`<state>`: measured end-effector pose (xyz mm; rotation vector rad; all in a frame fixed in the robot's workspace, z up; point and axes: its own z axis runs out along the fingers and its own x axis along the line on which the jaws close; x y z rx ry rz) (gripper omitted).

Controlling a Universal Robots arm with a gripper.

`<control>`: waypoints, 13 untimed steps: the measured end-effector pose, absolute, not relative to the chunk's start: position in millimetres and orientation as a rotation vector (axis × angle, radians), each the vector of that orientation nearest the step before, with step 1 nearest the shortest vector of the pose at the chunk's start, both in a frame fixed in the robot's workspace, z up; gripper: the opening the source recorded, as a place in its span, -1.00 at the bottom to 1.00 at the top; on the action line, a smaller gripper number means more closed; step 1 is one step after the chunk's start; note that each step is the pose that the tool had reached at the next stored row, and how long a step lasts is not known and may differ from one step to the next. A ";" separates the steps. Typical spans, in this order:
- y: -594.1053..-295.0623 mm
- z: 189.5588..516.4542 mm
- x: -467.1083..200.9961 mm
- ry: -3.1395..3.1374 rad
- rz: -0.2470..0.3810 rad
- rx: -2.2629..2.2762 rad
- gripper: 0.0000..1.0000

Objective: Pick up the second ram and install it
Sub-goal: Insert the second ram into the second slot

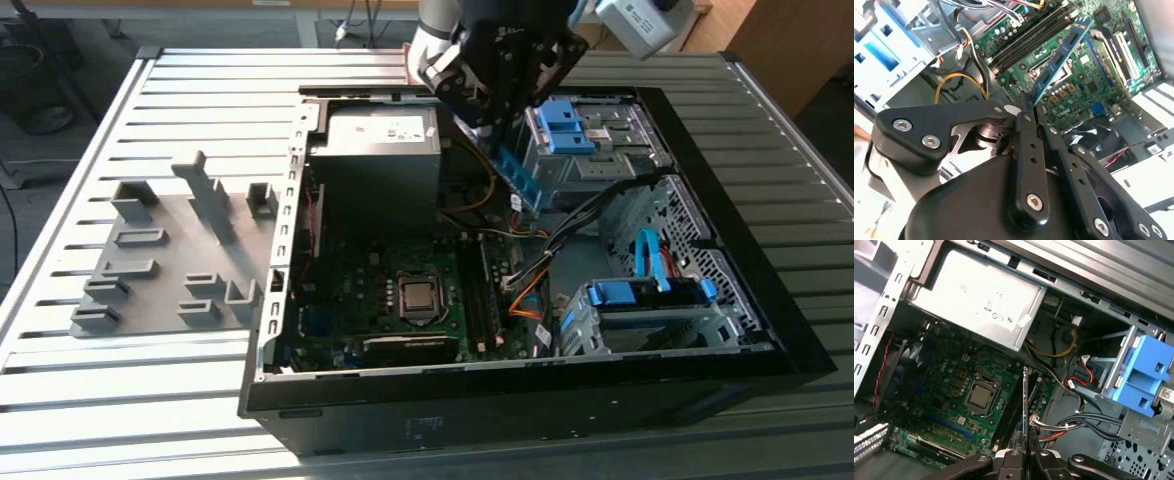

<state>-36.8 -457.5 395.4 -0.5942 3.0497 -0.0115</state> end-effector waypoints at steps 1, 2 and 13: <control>-457.5 395.2 -36.8 3.055 -0.012 -0.568 -0.73; -457.6 395.0 -36.8 3.059 -0.012 -0.544 -0.73; -457.4 393.2 -36.8 3.094 -0.017 -0.291 -0.73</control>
